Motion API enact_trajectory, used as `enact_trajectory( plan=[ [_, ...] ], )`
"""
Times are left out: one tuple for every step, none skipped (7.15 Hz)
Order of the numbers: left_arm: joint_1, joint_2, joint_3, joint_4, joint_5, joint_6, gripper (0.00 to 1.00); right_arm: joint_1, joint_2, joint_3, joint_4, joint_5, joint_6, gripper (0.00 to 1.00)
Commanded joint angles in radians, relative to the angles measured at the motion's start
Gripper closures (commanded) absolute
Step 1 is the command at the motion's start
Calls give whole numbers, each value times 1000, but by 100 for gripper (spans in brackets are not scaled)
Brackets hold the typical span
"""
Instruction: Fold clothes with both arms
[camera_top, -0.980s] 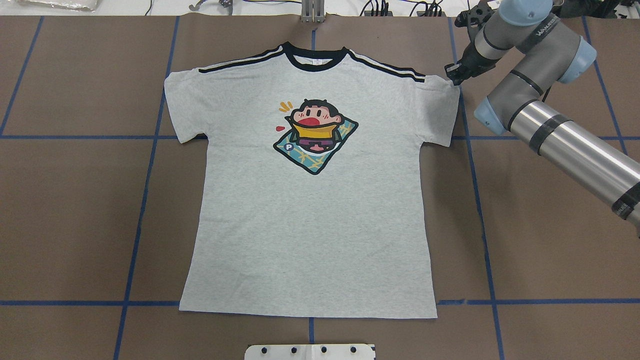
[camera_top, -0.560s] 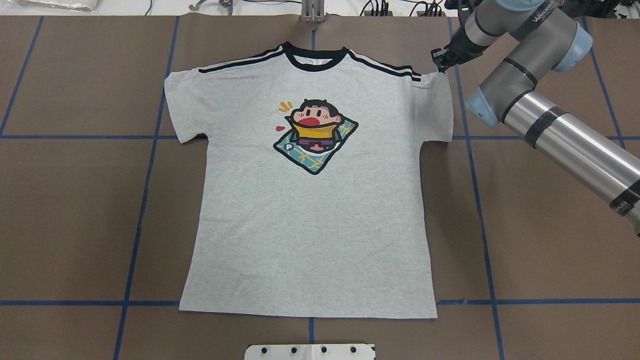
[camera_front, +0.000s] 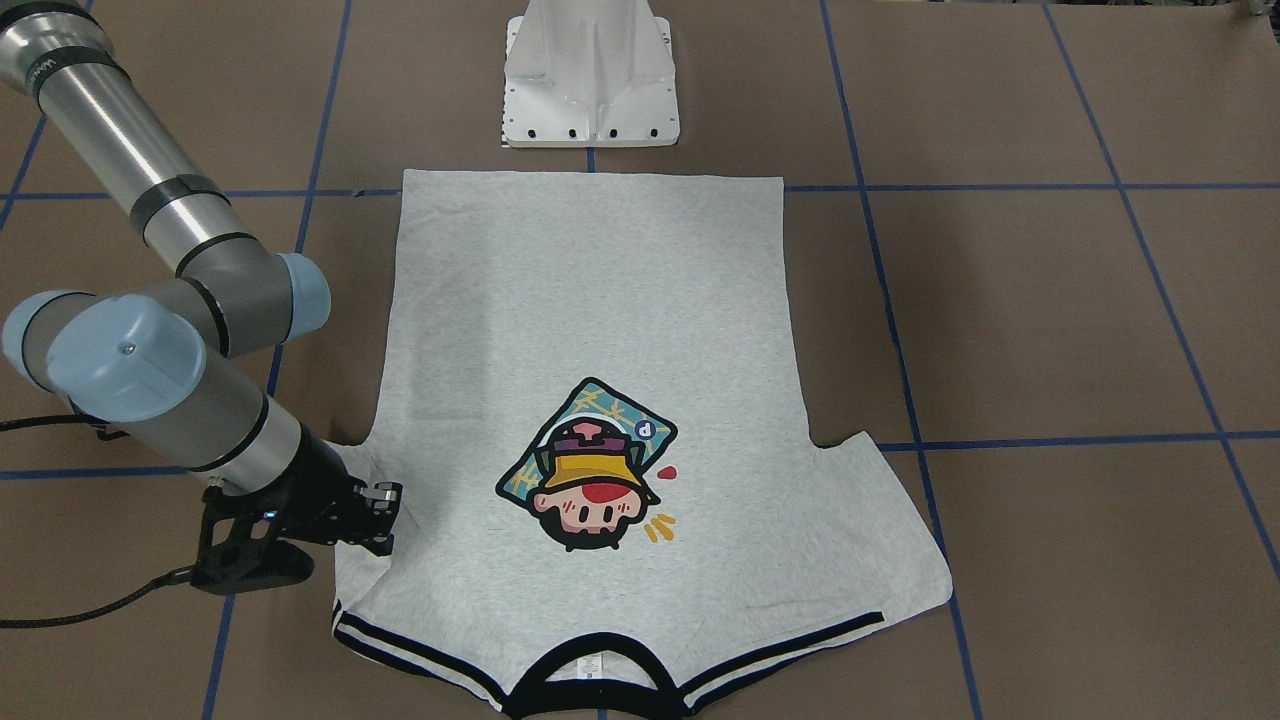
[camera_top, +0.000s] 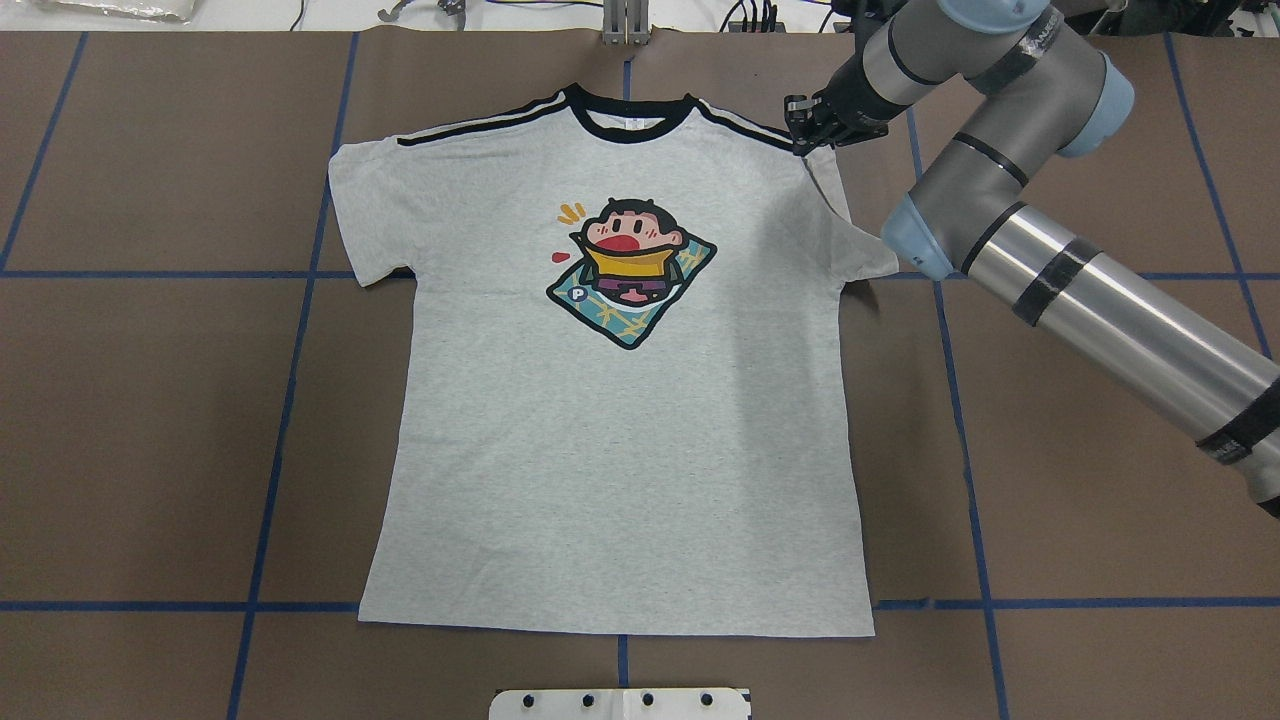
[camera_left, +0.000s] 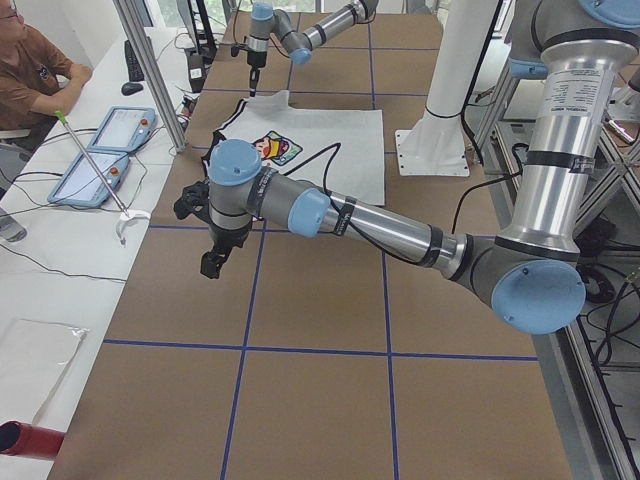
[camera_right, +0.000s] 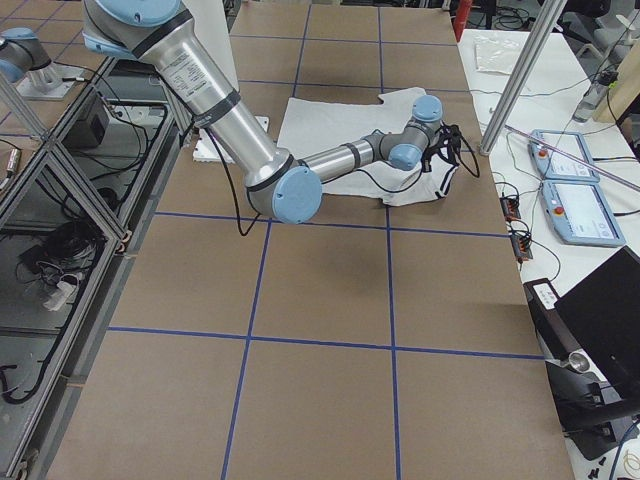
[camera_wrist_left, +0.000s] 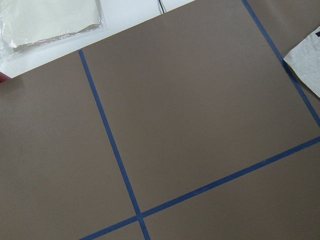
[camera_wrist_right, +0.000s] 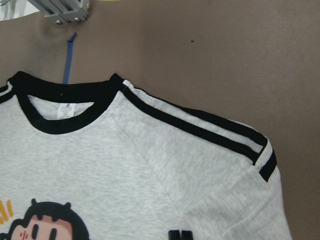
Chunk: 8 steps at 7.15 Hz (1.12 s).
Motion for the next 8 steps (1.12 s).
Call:
enact_trajectory(
  plan=[
    [0, 0, 4, -1, 0, 0, 0, -35, 17, 8, -7, -70, 46, 100],
    [0, 0, 4, -1, 0, 0, 0, -64, 67, -72, -9, -143, 46, 100],
    [0, 2, 4, -1, 0, 0, 0, -87, 160, -185, -9, -195, 46, 100],
    [0, 3, 4, -1, 0, 2, 0, -101, 208, -247, -9, -225, 47, 100],
    [0, 3, 8, -1, 0, 2, 0, -115, 225, -268, -9, -237, 46, 100],
    [0, 3, 8, -1, 0, 2, 0, -147, 242, -299, -9, -298, 46, 100],
    [0, 3, 10, -1, 0, 2, 0, -155, 247, -311, -9, -308, 46, 100],
    [0, 3, 11, -1, 0, 0, 0, -155, 247, -312, -9, -308, 46, 100]
  ],
)
